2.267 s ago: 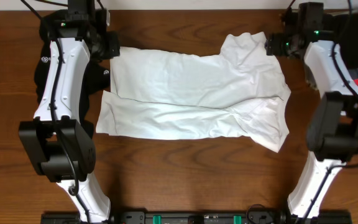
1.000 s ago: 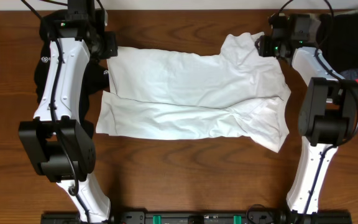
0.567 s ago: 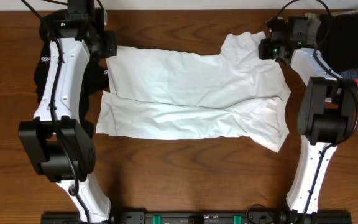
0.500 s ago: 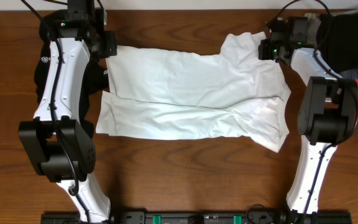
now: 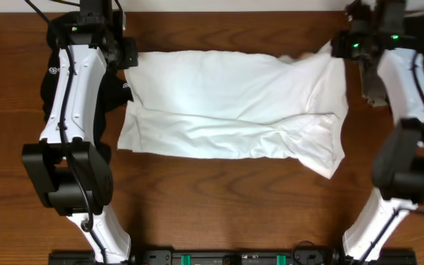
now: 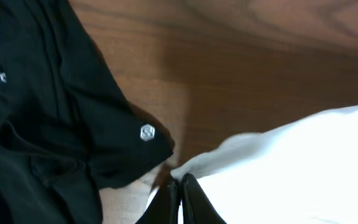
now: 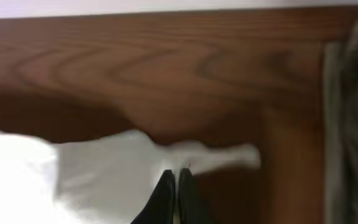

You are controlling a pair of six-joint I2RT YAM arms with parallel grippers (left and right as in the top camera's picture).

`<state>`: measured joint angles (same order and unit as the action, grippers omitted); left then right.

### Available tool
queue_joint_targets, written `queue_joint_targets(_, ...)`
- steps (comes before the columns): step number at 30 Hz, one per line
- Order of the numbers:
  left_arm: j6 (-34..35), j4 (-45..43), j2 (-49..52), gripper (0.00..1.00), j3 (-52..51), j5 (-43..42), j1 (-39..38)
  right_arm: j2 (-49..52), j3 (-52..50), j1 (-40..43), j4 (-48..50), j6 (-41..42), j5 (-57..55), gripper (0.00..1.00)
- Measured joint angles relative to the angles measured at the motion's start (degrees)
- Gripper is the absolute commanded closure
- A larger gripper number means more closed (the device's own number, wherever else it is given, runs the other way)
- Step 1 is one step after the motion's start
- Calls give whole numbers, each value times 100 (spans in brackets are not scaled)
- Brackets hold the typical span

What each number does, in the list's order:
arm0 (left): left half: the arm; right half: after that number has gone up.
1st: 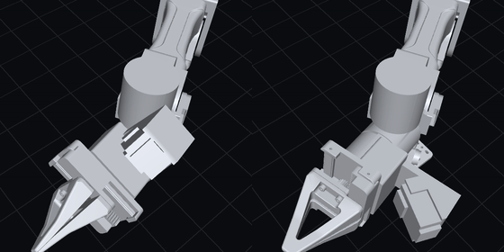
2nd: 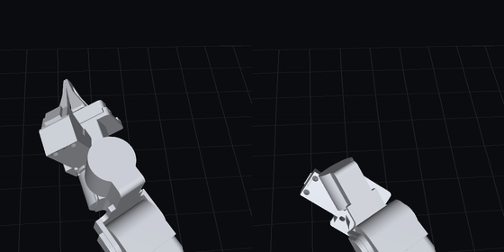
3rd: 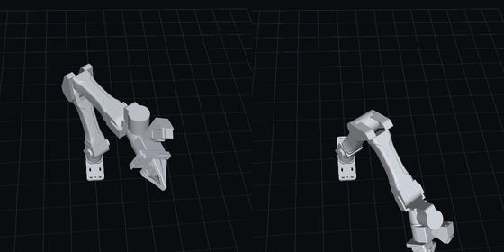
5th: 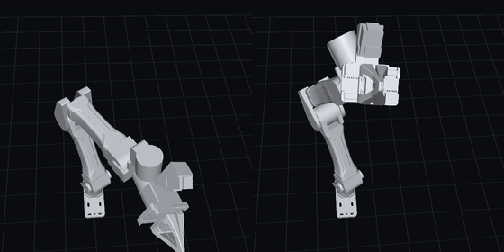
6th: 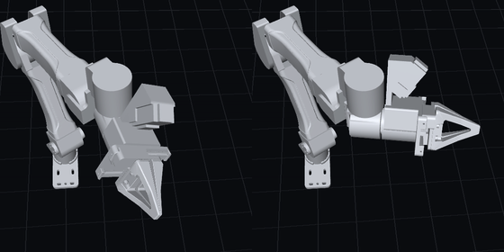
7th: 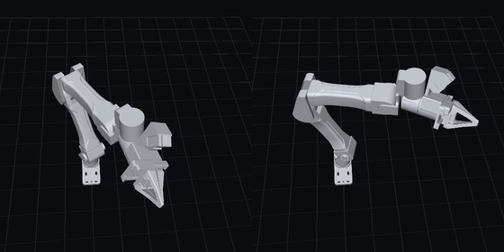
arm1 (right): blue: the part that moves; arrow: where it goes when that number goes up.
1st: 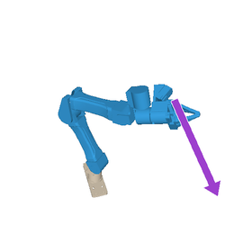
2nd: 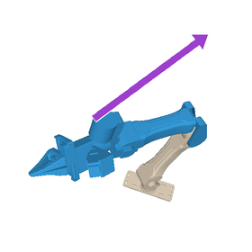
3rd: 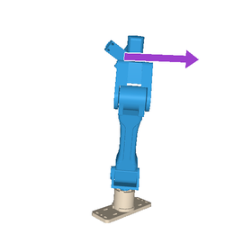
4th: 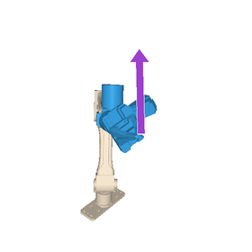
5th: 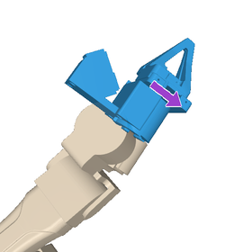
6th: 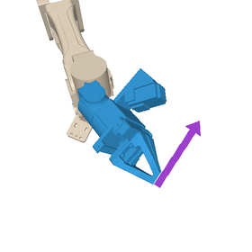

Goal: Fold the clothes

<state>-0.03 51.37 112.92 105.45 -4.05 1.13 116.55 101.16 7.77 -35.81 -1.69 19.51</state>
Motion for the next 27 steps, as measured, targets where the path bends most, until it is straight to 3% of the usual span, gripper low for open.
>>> queue_joint_targets(15, 0, 1353, -188, 94, 0, 0, 0, -452, 28, 4, -3318, -87, -398, 99)
queue_joint_targets(27, 0, 883, -181, 94, -765, 280, 28, -452, -776, 264, -3215, -39, -785, 99)
